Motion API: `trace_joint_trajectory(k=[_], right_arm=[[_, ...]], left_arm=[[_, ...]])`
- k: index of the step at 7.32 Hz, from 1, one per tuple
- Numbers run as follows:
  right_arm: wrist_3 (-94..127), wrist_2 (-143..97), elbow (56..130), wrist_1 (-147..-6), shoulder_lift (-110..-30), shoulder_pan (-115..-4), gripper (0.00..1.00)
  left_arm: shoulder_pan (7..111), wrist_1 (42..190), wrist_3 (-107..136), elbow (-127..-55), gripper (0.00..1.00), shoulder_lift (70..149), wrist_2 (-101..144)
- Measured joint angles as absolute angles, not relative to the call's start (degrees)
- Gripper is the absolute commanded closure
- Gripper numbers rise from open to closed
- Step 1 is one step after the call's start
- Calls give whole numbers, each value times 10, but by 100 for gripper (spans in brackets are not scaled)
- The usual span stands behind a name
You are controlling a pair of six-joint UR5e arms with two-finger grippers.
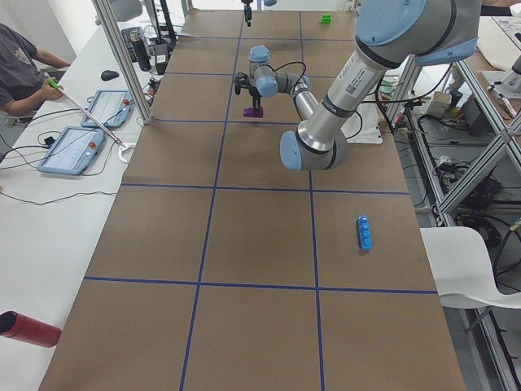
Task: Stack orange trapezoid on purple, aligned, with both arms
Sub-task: 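Carry the purple block with the left gripper to the table center, then hold the purple block at center while the right gripper grasps the orange trapezoid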
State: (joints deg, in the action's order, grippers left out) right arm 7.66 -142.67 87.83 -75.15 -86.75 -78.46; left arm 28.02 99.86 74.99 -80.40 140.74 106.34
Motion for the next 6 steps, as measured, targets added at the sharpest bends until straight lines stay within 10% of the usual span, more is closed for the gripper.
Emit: trace_joint_trajectory(k=[2, 6], right_arm=[[76, -1425, 877, -751, -867, -780, 0], [76, -1426, 877, -751, -867, -778, 0]], left_arm=[[276, 997, 747, -793, 100, 1403, 1052], [270, 990, 746, -789, 0, 1405, 1042]])
